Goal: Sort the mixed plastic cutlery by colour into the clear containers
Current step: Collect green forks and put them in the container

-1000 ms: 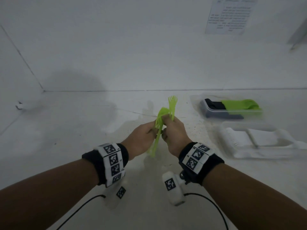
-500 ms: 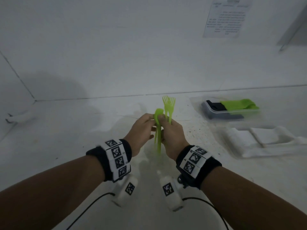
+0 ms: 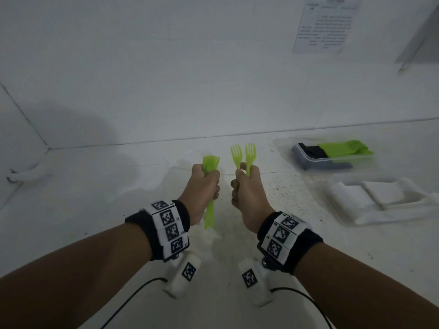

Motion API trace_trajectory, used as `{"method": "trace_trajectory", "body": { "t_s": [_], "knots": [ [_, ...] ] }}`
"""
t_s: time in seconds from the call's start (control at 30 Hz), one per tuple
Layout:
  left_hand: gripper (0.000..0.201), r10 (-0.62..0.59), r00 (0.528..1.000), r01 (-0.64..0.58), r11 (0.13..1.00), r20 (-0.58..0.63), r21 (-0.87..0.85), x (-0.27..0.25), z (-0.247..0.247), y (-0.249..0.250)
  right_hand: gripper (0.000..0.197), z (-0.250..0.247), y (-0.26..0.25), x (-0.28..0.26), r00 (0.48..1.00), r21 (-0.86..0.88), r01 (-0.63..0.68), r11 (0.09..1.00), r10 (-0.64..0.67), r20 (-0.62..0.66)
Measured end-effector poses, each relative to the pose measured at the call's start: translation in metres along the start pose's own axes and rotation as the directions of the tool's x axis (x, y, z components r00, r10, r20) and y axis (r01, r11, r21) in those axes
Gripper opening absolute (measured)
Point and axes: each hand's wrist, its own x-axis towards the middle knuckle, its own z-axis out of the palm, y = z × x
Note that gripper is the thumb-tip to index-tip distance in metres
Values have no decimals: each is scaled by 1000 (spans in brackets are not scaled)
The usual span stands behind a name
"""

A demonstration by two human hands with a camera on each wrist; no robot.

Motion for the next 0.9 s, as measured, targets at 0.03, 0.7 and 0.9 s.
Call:
{"method": "trace_trajectory", "body": {
  "t_s": [0.03,0.7,0.9],
  "knots": [
    [11,-19,1000,18,1000,-8,-14,2,-1,0,21,-2,0,0,1000,-11,28,1000,-28,-8],
    [9,34,966,-50,997,-257,-57,16,6,6,22,-18,-3,-2,990,-245,137,960,-123,70],
    [11,21,977,-31,999,-212,-44,11,14,5,28,-24,-7,0,968,-289,219,932,-171,182]
  ]
}}
